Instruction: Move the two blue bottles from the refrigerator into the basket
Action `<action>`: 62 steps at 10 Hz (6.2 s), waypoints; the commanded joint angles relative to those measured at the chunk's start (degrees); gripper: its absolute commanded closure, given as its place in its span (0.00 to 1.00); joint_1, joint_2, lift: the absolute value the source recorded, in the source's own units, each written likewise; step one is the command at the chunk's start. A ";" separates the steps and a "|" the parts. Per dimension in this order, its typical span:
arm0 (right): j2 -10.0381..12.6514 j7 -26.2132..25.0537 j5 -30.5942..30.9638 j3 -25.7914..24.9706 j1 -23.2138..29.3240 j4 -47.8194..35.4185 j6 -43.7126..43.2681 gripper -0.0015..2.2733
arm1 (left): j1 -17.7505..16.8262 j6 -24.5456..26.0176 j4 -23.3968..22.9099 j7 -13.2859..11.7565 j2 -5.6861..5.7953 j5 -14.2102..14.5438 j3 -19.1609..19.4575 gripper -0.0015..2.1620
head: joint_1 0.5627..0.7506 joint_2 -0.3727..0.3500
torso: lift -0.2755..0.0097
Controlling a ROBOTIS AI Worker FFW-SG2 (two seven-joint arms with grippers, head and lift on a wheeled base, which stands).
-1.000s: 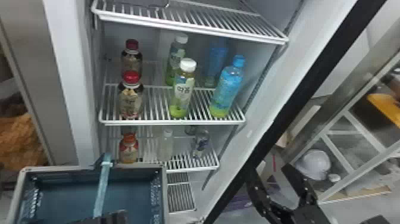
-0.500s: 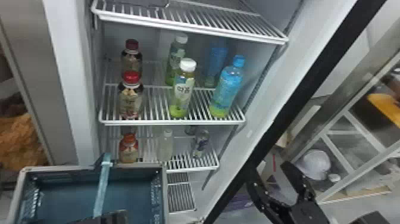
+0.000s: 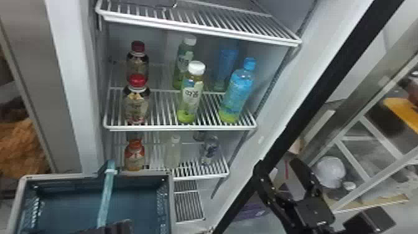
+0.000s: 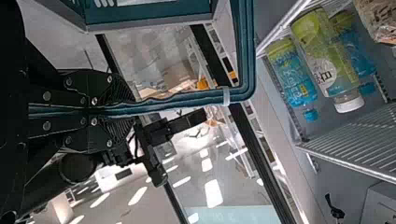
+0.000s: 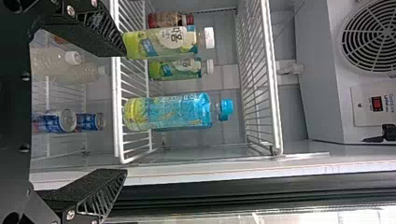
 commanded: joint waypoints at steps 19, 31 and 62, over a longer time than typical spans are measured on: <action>-0.79 -6.94 5.23 5.45 -24.23 12.49 5.20 0.05 | -0.42 0.28 1.83 0.09 0.18 -0.09 -1.31 0.56 | 0.70 0.03 | 0.97; -3.16 -9.58 6.19 8.17 -35.48 20.08 9.98 0.05 | -0.70 0.28 2.95 0.09 0.27 0.00 -1.84 0.56 | 0.70 0.07 | 0.97; -5.01 -9.84 -0.13 6.59 -25.63 7.85 15.47 0.38 | -0.56 -0.28 3.80 0.00 0.35 0.97 -2.37 0.56 | 0.70 0.04 | 0.97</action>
